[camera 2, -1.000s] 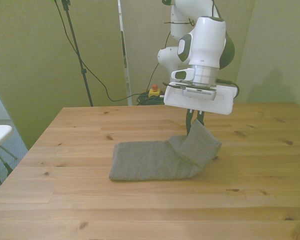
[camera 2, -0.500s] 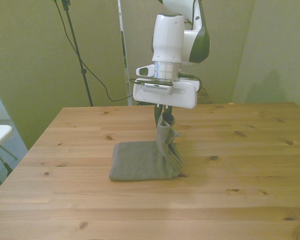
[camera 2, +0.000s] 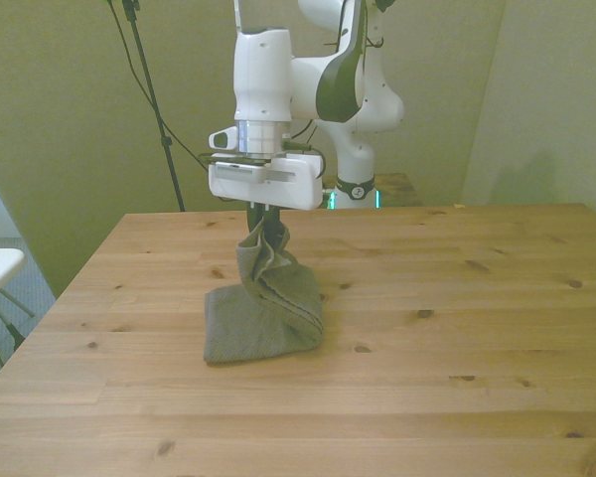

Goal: Fold the towel

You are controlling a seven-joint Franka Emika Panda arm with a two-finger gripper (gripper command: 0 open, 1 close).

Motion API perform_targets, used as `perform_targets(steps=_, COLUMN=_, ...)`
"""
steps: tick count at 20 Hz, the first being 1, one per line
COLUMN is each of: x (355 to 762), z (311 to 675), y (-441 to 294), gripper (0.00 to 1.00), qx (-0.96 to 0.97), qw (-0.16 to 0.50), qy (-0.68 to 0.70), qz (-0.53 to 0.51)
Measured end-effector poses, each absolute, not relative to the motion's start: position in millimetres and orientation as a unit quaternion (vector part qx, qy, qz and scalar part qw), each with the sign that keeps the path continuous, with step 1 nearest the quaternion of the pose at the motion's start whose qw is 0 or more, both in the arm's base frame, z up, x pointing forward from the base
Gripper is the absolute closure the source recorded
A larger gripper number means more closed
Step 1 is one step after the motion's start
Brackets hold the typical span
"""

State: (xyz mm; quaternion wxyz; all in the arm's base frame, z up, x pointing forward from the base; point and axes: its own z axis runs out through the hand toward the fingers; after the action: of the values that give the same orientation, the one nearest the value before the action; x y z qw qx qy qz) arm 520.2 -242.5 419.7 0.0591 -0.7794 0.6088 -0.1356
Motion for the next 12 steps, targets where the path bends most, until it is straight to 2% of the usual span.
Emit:
perform_targets(steps=4, x=529, z=403, y=-245, gripper=0.0, qx=-0.786, qw=0.063, qy=0.602, qz=-0.126)
perform_targets(steps=12, x=537, z=405, y=-249, gripper=0.0, qx=-0.795, qw=0.083, qy=0.587, qz=-0.13)
